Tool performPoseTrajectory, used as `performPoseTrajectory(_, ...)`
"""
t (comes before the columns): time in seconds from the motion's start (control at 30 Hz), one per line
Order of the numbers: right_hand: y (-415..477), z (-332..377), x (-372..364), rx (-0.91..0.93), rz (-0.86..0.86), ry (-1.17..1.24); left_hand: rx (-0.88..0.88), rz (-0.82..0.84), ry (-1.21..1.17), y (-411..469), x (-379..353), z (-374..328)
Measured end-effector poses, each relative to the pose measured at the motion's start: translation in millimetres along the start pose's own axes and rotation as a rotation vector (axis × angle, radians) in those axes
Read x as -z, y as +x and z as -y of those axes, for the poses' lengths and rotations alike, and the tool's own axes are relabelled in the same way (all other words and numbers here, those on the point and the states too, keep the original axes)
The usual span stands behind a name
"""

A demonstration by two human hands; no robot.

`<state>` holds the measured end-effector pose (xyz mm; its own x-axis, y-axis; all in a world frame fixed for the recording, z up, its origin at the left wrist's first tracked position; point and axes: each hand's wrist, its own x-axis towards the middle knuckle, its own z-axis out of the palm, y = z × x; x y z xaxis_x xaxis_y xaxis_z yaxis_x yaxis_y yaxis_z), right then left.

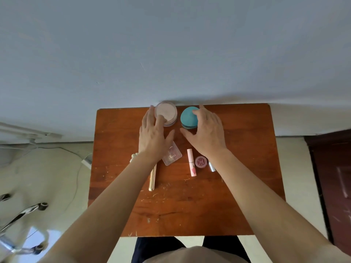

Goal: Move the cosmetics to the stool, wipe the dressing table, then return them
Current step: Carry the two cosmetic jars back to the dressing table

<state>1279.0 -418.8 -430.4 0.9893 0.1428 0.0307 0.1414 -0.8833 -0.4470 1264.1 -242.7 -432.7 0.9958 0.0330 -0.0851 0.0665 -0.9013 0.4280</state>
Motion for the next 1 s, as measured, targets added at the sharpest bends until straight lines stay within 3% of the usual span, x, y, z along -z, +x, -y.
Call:
performPoseTrajectory(0.27, 3, -2, -9, -0.044, -0.077, 0.137, 0.104, -0.166, -0.183, 14, -9, -11)
performPoseTrajectory(0.4, -4, -1, -3, -0.059, -0.064, 0.203, 0.082, -0.149, -0.22, -5, 0, -7)
performPoseTrajectory(0.67, -24, 26, 56, -0.005, -0.11, 0.226, 0.068, -0.219, -0.235, -35, 79, -13)
performPoseTrajectory(1.0, -41, 94, 153, 0.051, -0.366, 0.209, -0.338, -0.355, -0.195, -52, 196, -39)
